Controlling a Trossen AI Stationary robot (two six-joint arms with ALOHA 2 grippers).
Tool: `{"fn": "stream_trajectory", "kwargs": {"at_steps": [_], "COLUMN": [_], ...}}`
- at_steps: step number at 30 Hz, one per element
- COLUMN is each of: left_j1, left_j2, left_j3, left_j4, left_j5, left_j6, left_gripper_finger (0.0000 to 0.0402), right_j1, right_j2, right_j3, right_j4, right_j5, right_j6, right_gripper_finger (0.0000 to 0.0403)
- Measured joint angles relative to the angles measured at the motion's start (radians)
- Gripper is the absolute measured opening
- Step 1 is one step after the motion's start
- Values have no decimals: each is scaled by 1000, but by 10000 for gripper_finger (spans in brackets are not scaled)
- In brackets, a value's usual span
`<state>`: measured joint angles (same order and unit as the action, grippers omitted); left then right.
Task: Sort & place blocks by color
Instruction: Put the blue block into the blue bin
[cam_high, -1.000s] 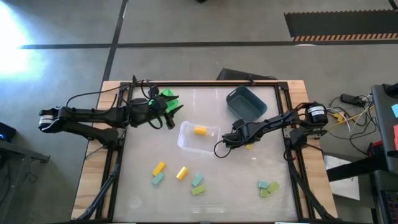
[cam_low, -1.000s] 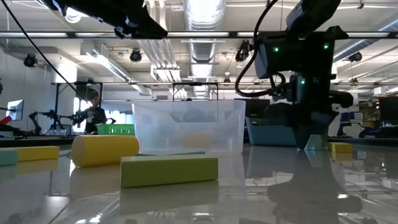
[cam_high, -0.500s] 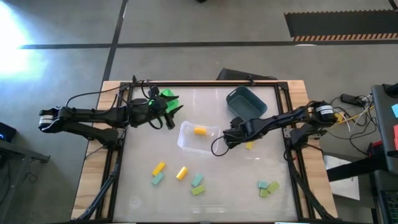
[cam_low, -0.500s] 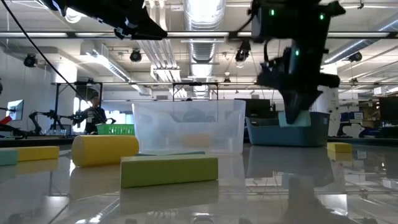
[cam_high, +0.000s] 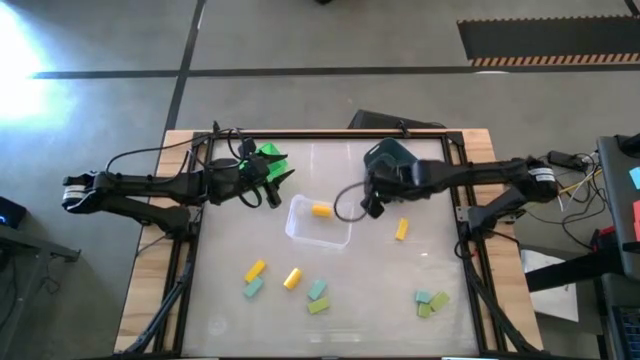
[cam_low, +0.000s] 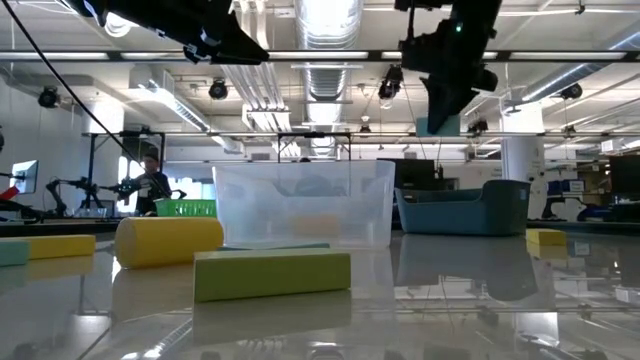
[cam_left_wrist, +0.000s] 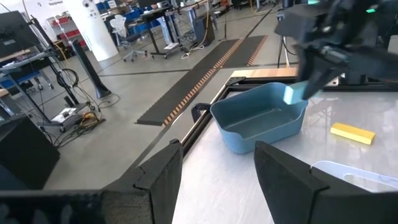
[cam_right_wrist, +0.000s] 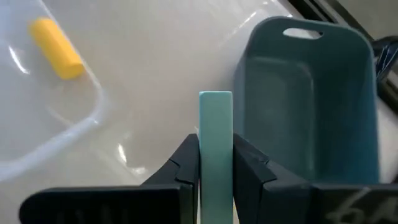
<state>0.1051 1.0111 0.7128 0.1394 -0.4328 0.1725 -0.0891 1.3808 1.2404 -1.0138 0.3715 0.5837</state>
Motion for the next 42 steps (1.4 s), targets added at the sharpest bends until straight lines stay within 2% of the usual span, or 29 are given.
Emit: {"fn": "stream_trajectory", "kwargs": {"at_steps": [7, 11, 15, 17, 22, 33, 42], "left_j1": [0, 0, 0, 0, 0, 0, -2], "left_j2": [0, 0, 0, 0, 0, 2, 5], "left_j3": [0, 0, 0, 0, 0, 0, 0], "left_j4": [0, 1, 1, 1, 2, 2, 1], "left_j5": [0, 0, 0, 0, 0, 0, 1], "left_j6": [0, 0, 0, 0, -1, -9, -62], "left_gripper_finger": [183, 183, 183, 183, 183, 183, 183], "right_j1": [-155, -236, -331, -385, -481, -488, -487], "right_j2": [5, 6, 3, 8, 32, 42, 42], "right_j3": [-36, -132, -244, -288, -360, -398, -398], "right_j4": [34, 177, 324, 380, 480, 534, 540], "right_j5": [-3, -6, -21, -62, -191, -196, -188], "right_j6": [-260, -440, -515, -545, -557, -559, -539], "right_gripper_finger": [43, 44, 52, 53, 55, 60, 97]}}
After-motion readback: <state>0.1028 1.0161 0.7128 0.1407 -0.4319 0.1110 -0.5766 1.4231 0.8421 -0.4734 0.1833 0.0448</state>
